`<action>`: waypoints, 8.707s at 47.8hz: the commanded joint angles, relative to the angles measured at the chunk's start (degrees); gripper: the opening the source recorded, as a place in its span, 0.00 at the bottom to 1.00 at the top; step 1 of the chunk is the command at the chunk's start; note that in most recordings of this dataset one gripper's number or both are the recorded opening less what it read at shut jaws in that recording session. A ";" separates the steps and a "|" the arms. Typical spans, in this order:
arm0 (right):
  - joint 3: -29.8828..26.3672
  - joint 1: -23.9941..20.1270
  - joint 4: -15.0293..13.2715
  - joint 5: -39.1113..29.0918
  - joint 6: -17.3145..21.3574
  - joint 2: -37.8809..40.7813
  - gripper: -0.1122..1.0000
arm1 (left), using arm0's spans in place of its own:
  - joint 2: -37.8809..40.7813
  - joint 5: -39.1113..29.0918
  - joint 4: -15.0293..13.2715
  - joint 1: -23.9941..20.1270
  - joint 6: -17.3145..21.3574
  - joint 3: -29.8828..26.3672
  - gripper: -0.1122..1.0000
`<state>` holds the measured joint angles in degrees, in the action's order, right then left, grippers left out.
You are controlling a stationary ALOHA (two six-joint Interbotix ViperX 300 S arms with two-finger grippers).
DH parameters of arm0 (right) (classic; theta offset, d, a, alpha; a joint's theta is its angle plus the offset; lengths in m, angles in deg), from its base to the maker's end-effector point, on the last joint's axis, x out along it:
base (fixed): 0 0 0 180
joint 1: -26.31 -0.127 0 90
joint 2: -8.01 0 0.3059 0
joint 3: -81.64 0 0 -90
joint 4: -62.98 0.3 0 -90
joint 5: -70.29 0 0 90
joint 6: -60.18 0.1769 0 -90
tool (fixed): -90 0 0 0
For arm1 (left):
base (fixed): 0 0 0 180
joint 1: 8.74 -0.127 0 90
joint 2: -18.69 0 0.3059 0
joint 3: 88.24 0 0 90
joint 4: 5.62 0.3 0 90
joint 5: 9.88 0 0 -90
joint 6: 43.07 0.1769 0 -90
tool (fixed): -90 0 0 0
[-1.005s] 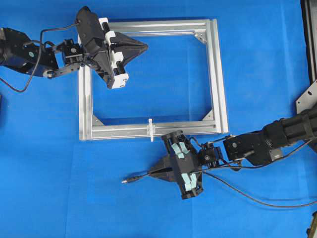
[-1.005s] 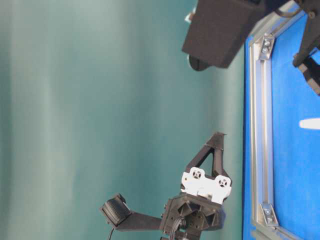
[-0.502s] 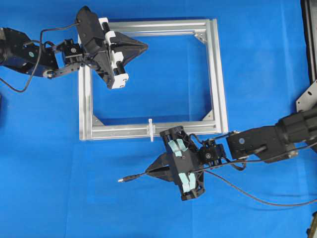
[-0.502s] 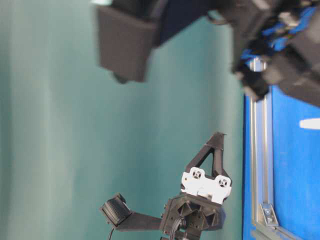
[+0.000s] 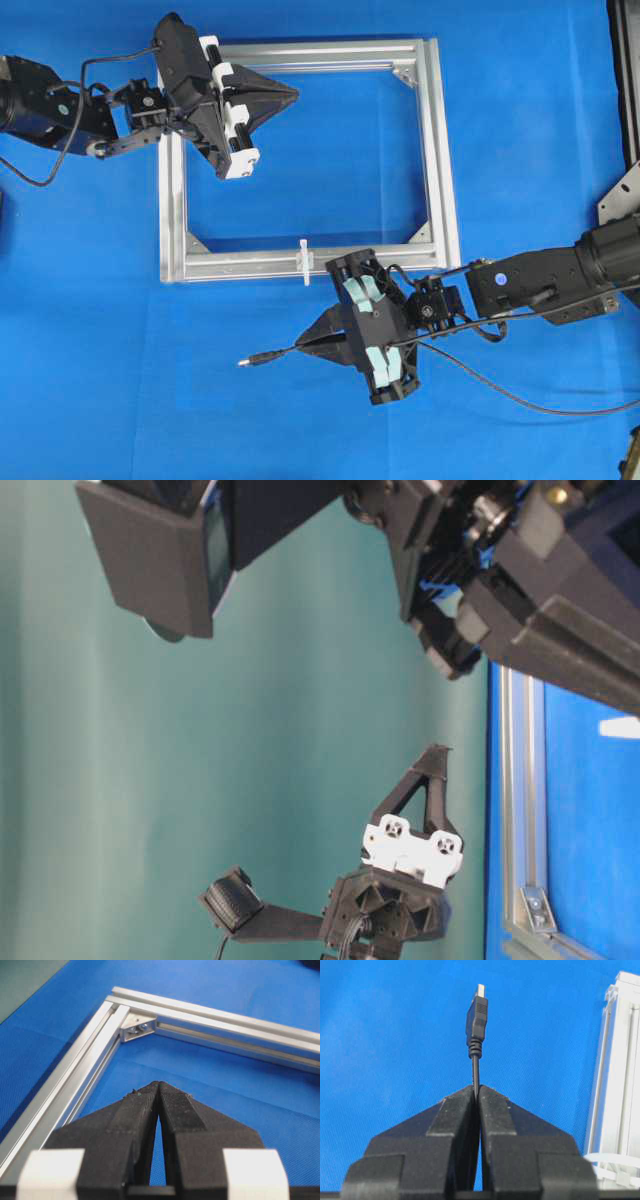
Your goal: Insert the wire through the string loop located in the center.
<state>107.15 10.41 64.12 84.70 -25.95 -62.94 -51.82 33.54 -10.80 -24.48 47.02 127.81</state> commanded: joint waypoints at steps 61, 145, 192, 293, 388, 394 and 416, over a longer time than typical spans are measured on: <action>-0.88 0.09 0.00 0.09 0.00 -1.67 0.08 | -1.85 0.26 0.18 0.00 0.09 -1.05 0.10; 17.49 -1.32 0.26 -0.09 0.26 -16.87 0.08 | -1.76 -0.09 0.18 0.00 -0.09 -1.14 0.10; 18.81 12.48 0.18 4.48 0.00 -12.22 0.08 | -1.85 -0.09 0.18 0.00 0.00 -1.14 0.10; 18.72 12.39 0.18 5.19 0.09 -12.13 0.08 | -1.85 -0.09 0.18 0.00 -0.09 -1.14 0.10; 5.98 11.95 0.18 5.54 0.09 -0.26 0.08 | -2.55 -0.44 0.26 3.60 -0.97 -0.18 0.10; 5.98 11.95 0.09 5.54 0.09 -0.26 0.08 | -3.60 -0.44 0.26 7.12 -1.05 0.97 0.10; 6.15 11.95 0.00 6.24 0.00 -0.26 0.08 | -7.73 -0.44 0.26 19.78 -1.23 5.54 0.10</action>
<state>113.92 22.36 64.12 90.24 -25.86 -62.50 -57.71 32.84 -10.72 -6.46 45.88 133.53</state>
